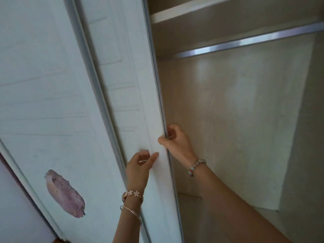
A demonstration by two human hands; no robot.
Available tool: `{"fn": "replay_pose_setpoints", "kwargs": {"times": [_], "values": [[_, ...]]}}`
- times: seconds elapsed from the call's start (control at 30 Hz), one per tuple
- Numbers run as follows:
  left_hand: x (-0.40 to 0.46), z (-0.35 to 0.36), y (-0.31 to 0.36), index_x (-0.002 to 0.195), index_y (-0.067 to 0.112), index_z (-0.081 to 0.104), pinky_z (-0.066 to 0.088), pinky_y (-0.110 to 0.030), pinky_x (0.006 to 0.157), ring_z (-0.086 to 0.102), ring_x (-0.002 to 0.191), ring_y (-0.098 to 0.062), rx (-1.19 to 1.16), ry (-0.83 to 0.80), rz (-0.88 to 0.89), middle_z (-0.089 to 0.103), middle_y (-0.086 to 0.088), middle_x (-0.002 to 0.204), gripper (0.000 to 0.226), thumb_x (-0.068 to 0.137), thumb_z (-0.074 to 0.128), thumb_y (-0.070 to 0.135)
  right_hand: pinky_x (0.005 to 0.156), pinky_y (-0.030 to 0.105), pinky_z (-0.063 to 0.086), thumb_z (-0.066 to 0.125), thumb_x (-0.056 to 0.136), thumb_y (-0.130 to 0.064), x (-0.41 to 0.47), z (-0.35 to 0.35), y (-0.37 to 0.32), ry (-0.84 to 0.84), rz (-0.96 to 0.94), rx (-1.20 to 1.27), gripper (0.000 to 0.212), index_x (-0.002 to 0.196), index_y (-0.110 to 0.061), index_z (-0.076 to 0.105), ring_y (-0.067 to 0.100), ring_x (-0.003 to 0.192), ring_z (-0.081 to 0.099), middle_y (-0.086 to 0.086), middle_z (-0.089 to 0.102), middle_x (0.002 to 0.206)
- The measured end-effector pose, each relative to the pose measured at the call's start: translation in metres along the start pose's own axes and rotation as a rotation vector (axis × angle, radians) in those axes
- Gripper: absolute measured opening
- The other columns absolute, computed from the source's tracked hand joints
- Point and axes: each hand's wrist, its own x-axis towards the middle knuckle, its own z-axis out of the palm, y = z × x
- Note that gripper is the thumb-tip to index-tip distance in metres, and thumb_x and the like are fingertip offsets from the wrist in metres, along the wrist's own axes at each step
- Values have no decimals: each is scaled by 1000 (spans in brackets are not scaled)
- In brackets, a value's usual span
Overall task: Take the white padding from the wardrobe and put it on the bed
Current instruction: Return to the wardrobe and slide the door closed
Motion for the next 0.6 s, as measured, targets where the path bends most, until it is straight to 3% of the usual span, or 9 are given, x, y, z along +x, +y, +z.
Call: {"fn": "replay_pose_setpoints", "kwargs": {"times": [0.13, 0.23, 0.3, 0.43, 0.6], "values": [[-8, 17, -1, 74, 20, 77, 62, -45, 79, 72, 67, -18, -63, -42, -32, 75, 5, 69, 22, 65, 93, 32, 79, 3, 41, 81, 77, -28, -10, -26, -18, 178, -221, -120, 72, 139, -23, 44, 8, 103, 54, -5, 53, 125], [-17, 32, 4, 72, 19, 78, 63, -40, 73, 71, 61, -15, -99, -87, -49, 74, 2, 67, 22, 62, 94, 30, 97, -4, 23, 80, 80, -22, -16, -42, -39, 253, -443, -333, 82, 149, -13, 38, 15, 131, 42, 9, 38, 151], [-23, 41, 8, 71, 18, 77, 64, -38, 69, 71, 60, -15, -92, -113, -44, 74, 1, 66, 22, 62, 94, 29, 108, 1, 17, 80, 80, -15, -20, -51, -49, 275, -525, -427, 85, 150, -4, 34, 20, 141, 32, 14, 31, 158], [-39, 61, 12, 73, 16, 77, 64, -38, 71, 72, 63, -14, -104, -141, -32, 75, -1, 67, 19, 65, 93, 24, 116, 29, 29, 80, 80, -13, -31, -65, -59, 332, -610, -566, 90, 151, 2, 26, 29, 149, 25, 15, 22, 161], [-67, 88, 23, 79, 12, 79, 63, -41, 76, 74, 66, -11, -111, -190, -30, 77, 2, 70, 19, 67, 91, 22, 116, 28, 28, 78, 81, -13, -41, -92, -55, 385, -686, -796, 75, 145, 4, 41, 34, 148, 27, 22, 32, 157]]}}
